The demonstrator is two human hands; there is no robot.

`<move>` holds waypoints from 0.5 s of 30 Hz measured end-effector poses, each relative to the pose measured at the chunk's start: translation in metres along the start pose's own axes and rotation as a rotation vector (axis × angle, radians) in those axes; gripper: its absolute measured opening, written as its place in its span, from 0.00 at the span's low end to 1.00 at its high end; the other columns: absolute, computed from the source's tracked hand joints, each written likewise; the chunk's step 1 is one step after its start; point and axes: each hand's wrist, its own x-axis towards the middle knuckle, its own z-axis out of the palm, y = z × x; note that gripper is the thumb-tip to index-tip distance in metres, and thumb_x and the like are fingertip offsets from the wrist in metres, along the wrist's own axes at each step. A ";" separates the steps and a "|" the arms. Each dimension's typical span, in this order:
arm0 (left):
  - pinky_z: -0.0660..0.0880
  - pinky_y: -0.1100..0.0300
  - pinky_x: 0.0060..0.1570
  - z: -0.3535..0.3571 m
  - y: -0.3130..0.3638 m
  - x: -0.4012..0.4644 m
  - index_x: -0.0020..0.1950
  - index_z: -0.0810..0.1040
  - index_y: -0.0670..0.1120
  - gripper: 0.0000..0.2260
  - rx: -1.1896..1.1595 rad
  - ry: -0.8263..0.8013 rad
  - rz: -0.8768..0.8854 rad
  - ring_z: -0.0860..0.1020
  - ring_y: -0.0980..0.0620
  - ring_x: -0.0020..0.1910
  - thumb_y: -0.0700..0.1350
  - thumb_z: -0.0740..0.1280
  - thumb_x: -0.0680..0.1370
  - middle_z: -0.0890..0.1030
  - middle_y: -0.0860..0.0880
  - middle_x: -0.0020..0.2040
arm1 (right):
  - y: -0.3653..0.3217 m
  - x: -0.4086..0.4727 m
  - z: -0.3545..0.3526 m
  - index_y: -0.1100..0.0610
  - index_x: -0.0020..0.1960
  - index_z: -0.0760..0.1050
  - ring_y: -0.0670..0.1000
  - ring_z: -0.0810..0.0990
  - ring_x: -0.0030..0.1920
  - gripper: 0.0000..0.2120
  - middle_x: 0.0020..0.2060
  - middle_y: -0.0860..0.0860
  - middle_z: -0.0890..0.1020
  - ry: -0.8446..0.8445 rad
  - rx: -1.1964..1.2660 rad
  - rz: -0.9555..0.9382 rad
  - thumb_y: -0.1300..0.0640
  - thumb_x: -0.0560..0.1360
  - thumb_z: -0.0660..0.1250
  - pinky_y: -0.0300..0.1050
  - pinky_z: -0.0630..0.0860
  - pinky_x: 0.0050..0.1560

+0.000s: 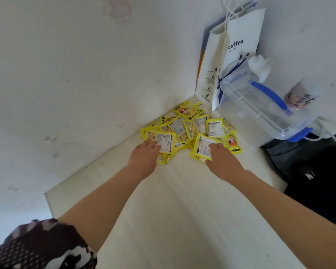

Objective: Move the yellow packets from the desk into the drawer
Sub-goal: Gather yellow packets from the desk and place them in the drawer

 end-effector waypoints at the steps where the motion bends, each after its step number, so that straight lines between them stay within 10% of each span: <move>1: 0.59 0.53 0.71 0.002 -0.001 0.007 0.75 0.61 0.46 0.26 0.015 0.005 0.002 0.53 0.47 0.78 0.38 0.60 0.77 0.60 0.47 0.77 | 0.001 0.008 0.002 0.62 0.70 0.62 0.61 0.73 0.61 0.24 0.64 0.59 0.69 -0.005 -0.021 -0.008 0.53 0.78 0.63 0.51 0.72 0.59; 7: 0.53 0.49 0.75 0.013 -0.006 0.037 0.79 0.49 0.47 0.32 0.142 -0.069 -0.003 0.48 0.43 0.78 0.37 0.60 0.78 0.50 0.47 0.80 | 0.000 0.041 0.019 0.60 0.74 0.56 0.61 0.69 0.65 0.32 0.70 0.57 0.63 -0.001 -0.127 -0.038 0.50 0.77 0.64 0.52 0.71 0.61; 10: 0.72 0.47 0.64 0.022 -0.010 0.043 0.70 0.69 0.45 0.35 0.148 0.061 0.058 0.71 0.39 0.68 0.36 0.75 0.64 0.73 0.42 0.69 | 0.001 0.043 0.033 0.60 0.75 0.56 0.62 0.67 0.68 0.36 0.72 0.58 0.62 0.017 -0.217 -0.026 0.46 0.75 0.67 0.54 0.72 0.63; 15: 0.76 0.48 0.55 0.033 -0.015 0.050 0.59 0.75 0.43 0.27 0.163 0.170 0.085 0.78 0.40 0.53 0.34 0.73 0.61 0.79 0.44 0.55 | 0.008 0.038 0.046 0.60 0.59 0.76 0.61 0.80 0.40 0.38 0.53 0.59 0.79 0.117 -0.302 0.002 0.44 0.55 0.82 0.50 0.77 0.33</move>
